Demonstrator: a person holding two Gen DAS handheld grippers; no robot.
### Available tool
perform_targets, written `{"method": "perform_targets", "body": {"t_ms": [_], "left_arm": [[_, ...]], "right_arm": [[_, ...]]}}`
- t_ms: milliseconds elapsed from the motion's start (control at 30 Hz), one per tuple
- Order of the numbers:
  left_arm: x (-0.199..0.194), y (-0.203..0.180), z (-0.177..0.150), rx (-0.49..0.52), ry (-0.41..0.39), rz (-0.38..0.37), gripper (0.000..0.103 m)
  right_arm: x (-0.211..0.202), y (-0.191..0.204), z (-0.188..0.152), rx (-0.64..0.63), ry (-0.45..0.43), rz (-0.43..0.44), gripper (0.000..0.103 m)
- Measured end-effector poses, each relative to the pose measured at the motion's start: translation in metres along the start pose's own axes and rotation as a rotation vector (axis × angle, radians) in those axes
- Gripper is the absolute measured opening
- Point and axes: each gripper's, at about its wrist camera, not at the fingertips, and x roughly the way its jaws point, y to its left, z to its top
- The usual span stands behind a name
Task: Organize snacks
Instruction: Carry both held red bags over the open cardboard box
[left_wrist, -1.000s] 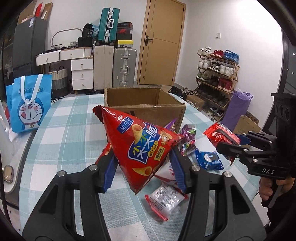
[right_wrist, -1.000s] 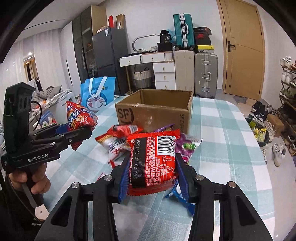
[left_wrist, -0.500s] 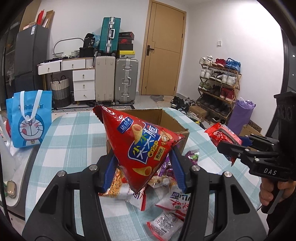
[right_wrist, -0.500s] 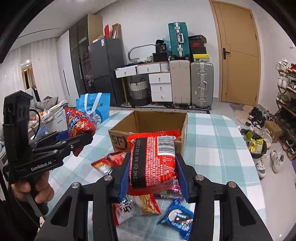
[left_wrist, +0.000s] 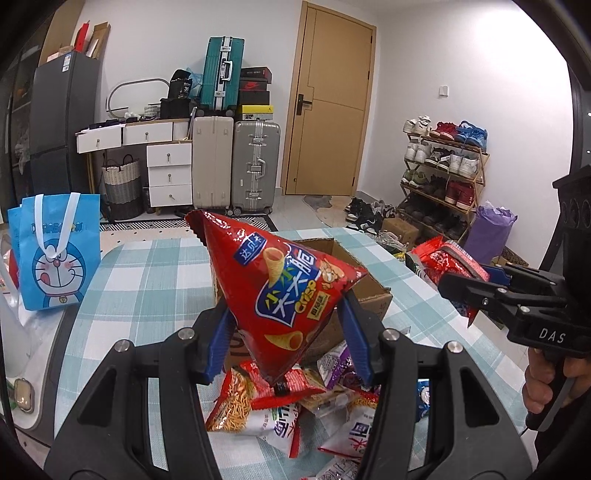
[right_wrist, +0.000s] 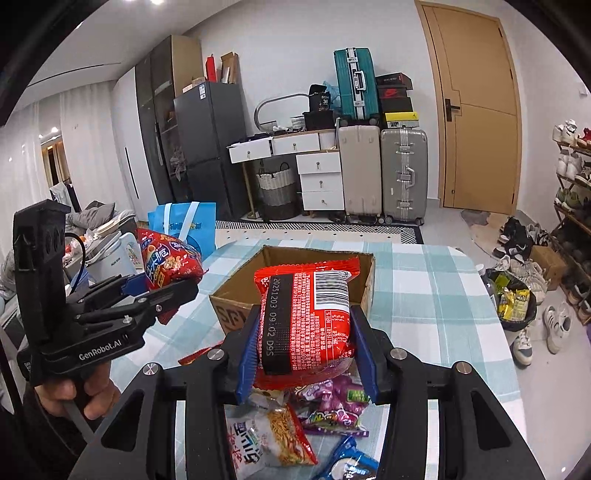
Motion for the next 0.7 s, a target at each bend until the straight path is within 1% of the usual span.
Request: {"method": "perform_targets", "body": {"t_ms": [267,400,700], "left_arm": [[0.028,0.005,0.013,0.01,0.019,0.005,0.051],[0.044,0.008,0.018,0.004,0.036,0.009,0.051],[0.085,0.016,0.021,0.001,0.073,0.024,0.051]], "right_arm": [[0.016,-0.003,0.011,0.006,0.027,0.004,0.046],[0.03,-0.007,0.013,0.021,0.04,0.007,0.046],[0.063,-0.017,0.012,0.063,0.041,0.001,0.046]]}}
